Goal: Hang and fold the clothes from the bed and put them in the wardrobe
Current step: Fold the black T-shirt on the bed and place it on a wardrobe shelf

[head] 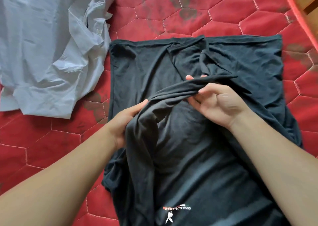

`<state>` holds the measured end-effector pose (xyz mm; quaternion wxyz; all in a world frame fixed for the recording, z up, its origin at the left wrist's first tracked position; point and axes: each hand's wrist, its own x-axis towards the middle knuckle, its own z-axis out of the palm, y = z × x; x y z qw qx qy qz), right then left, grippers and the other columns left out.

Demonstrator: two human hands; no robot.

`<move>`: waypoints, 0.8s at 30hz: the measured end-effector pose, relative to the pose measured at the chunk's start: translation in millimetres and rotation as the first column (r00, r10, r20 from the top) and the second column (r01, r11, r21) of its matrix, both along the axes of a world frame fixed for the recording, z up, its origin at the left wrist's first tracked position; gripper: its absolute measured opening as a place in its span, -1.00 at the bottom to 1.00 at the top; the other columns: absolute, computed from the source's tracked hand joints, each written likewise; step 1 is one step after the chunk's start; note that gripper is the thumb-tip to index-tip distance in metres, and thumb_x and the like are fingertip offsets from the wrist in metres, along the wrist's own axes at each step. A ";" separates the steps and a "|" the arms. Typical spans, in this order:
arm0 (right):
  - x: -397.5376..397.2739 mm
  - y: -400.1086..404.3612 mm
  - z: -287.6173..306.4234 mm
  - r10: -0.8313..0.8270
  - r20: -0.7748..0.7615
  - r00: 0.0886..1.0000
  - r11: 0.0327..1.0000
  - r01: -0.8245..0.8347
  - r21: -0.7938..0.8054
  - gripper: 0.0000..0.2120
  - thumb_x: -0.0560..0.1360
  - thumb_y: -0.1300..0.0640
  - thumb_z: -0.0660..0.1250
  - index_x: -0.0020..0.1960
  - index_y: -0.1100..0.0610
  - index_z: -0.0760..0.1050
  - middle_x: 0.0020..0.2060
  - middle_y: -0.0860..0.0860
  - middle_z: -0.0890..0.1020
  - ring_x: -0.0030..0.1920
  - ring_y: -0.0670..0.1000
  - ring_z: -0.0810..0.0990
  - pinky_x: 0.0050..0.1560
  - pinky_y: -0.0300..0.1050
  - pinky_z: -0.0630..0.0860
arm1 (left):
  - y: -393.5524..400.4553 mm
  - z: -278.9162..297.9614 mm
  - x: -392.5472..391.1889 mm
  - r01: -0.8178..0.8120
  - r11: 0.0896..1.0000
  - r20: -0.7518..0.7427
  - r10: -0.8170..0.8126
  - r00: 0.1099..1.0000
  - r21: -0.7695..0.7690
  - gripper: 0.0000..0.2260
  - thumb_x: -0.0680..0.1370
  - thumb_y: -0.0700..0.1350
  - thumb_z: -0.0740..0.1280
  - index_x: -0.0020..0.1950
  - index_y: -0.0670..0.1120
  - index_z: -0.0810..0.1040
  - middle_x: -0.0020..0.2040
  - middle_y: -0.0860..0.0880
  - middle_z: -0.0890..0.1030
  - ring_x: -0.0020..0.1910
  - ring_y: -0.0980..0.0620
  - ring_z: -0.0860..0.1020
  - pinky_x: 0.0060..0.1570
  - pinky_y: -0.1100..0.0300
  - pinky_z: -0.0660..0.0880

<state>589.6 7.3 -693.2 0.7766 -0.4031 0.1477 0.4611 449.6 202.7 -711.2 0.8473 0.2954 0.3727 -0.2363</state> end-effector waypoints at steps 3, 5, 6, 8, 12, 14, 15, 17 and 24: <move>4.9 -9.1 5.0 0.054 0.162 0.985 0.985 -0.026 -0.170 -0.74 0.45 0.40 0.24 0.04 0.14 0.50 -0.19 -0.02 0.67 -0.28 -0.11 0.60 -0.45 -0.30 0.42 | -2.9 -1.8 -1.8 0.015 1.000 -0.034 -0.014 0.999 0.002 -0.67 0.45 0.08 0.34 -0.04 -0.13 0.73 -0.04 -0.10 0.71 -0.07 0.01 0.68 -0.15 0.19 0.61; 7.4 -14.0 9.7 0.102 0.252 0.962 0.956 -0.024 -0.292 -0.74 0.51 0.37 0.26 0.12 0.10 0.45 -0.20 -0.02 0.64 -0.34 -0.14 0.59 -0.52 -0.30 0.34 | -6.2 0.0 -1.8 0.033 0.999 -0.045 -0.032 0.998 0.018 -0.67 0.47 0.07 0.32 -0.02 -0.13 0.73 -0.01 -0.11 0.71 -0.06 0.00 0.68 -0.17 0.20 0.60; 8.7 -17.5 12.1 0.114 0.282 0.953 0.944 -0.016 -0.329 -0.72 0.51 0.35 0.28 0.15 0.08 0.43 -0.17 -0.02 0.62 -0.32 -0.13 0.58 -0.52 -0.30 0.34 | -7.8 1.0 -1.5 0.042 0.999 -0.055 -0.040 0.998 0.033 -0.67 0.48 0.07 0.32 0.01 -0.13 0.72 0.02 -0.11 0.70 -0.05 -0.01 0.68 -0.17 0.20 0.60; 11.2 -25.0 19.5 0.122 0.319 0.940 0.939 -0.005 -0.343 -0.64 0.49 0.37 0.30 0.24 0.12 0.42 -0.07 0.04 0.62 -0.20 -0.05 0.61 -0.43 -0.24 0.46 | -10.7 1.9 -0.5 0.054 0.997 -0.085 -0.049 0.995 0.056 -0.63 0.47 0.07 0.33 0.09 -0.16 0.69 0.05 -0.13 0.69 -0.03 -0.02 0.68 -0.15 0.19 0.61; 35.7 -27.0 46.7 0.009 0.393 0.920 0.957 0.107 -0.271 -0.52 0.37 0.40 0.34 0.29 0.31 0.46 0.09 0.16 0.64 0.04 0.11 0.67 -0.04 -0.03 0.65 | -19.2 2.1 12.5 0.106 0.992 -0.068 -0.101 0.993 0.062 -0.60 0.46 0.10 0.34 0.14 -0.14 0.67 0.11 -0.13 0.67 0.04 -0.06 0.66 0.00 0.10 0.59; 57.9 -22.0 53.0 -0.036 0.425 0.905 0.941 0.174 -0.289 -0.56 0.36 0.37 0.42 0.18 0.13 0.43 -0.04 0.09 0.64 -0.17 0.02 0.67 -0.33 -0.20 0.58 | -24.2 0.1 25.7 0.159 0.955 -0.093 -0.140 0.986 0.251 -0.63 0.54 0.12 0.30 0.18 -0.10 0.64 0.13 -0.09 0.67 0.11 -0.07 0.63 0.20 0.04 0.50; 66.5 -20.0 51.5 -0.040 0.403 0.914 0.915 0.195 -0.353 -0.59 0.38 0.37 0.43 0.08 0.05 0.37 -0.13 0.05 0.58 -0.32 -0.05 0.59 -0.47 -0.28 0.44 | -25.6 -1.7 31.7 0.202 0.891 -0.109 -0.172 0.979 0.408 -0.66 0.58 0.14 0.26 0.15 -0.05 0.64 0.09 -0.03 0.68 0.10 -0.01 0.63 0.23 0.09 0.47; 77.1 -22.6 35.3 0.031 0.278 0.960 0.854 0.119 -0.507 -0.70 0.44 0.37 0.38 -0.13 0.05 0.32 -0.23 0.02 0.44 -0.45 -0.14 0.41 -0.59 -0.35 0.24 | -25.9 -3.3 39.5 0.275 0.665 -0.121 -0.269 0.955 0.694 -0.69 0.59 0.18 0.22 -0.05 0.03 0.66 -0.17 0.24 0.67 -0.13 0.32 0.59 0.00 0.42 0.44; 86.3 -30.4 -13.2 0.203 0.291 0.935 0.557 0.134 -0.820 -0.67 0.45 -0.16 0.41 0.00 0.07 0.45 -0.18 0.03 0.54 -0.40 -0.04 0.44 -0.53 -0.33 0.29 | -22.0 -18.2 34.0 0.241 0.399 -0.050 -0.433 0.900 0.885 -0.85 0.51 0.03 0.40 0.01 0.00 0.61 -0.16 0.15 0.69 -0.20 0.23 0.62 -0.12 0.34 0.50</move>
